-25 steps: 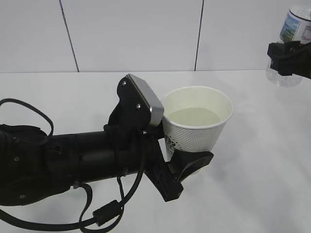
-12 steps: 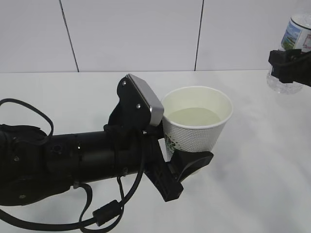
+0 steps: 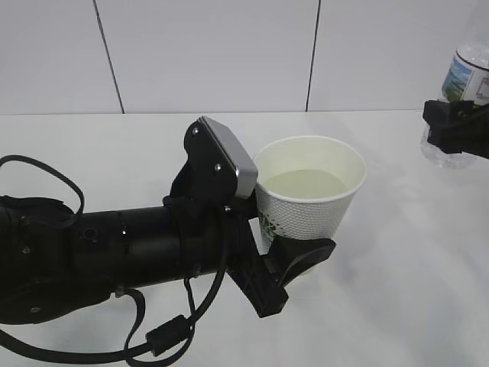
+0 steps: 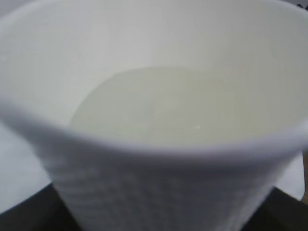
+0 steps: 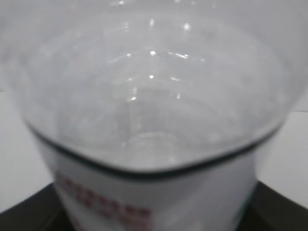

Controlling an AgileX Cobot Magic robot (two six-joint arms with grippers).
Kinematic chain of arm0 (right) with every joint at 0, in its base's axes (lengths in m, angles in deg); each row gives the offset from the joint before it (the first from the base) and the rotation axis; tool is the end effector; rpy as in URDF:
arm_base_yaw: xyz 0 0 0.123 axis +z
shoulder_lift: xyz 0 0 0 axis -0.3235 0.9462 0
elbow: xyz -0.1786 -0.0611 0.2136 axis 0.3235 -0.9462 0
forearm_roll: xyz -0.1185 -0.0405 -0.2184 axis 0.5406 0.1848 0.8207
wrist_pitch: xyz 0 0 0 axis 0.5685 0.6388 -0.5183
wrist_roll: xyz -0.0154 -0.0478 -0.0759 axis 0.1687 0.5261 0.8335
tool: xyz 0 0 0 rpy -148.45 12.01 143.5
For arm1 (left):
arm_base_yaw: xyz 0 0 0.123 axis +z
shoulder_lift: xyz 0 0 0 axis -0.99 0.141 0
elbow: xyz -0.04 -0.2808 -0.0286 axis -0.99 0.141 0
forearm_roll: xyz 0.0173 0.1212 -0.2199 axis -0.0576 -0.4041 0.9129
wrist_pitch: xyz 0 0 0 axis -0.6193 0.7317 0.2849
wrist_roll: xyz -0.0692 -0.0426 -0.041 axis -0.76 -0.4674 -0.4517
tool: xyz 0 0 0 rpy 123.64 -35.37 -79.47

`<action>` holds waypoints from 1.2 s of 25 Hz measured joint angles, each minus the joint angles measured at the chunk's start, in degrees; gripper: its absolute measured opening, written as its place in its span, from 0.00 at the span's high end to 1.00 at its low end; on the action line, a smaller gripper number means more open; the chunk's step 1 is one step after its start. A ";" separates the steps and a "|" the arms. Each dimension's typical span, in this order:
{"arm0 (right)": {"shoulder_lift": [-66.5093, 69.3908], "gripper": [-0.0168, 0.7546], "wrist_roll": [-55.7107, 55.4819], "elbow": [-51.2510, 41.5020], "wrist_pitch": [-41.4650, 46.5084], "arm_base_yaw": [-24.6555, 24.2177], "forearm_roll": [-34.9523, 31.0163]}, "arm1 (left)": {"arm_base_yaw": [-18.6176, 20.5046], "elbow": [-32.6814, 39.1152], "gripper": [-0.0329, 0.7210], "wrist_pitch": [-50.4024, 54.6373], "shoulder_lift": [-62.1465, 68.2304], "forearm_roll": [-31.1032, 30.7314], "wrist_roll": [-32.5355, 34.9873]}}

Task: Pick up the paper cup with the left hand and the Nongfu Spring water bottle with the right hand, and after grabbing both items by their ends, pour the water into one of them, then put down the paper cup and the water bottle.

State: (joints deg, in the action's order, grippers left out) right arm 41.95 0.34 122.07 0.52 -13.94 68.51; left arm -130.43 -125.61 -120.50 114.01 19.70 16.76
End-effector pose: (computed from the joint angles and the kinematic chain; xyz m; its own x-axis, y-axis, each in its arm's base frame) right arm 0.2822 0.0270 0.2220 -0.2723 -0.0487 -0.9610 -0.1201 0.9926 -0.0163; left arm 0.2050 -0.2693 0.1785 -0.1069 0.2450 -0.9636 0.9065 0.4221 0.0068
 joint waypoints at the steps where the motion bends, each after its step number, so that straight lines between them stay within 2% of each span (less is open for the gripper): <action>1: 0.00 0.35 0.00 -0.84 -0.88 0.00 -0.48 | 0.00 0.00 0.23 0.00 0.00 0.00 0.00; 13: 2.57 0.35 3.60 -4.52 -6.67 0.00 -4.12 | 0.00 0.00 0.24 0.00 0.00 0.00 0.00; 30: 15.38 0.35 6.19 -4.52 -23.26 0.00 -7.17 | 0.00 0.00 0.24 0.02 0.00 0.00 0.00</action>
State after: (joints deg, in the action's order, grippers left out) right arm 57.33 6.53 117.55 -22.74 -13.94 61.34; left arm -130.43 -125.61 -120.48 114.01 19.70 16.76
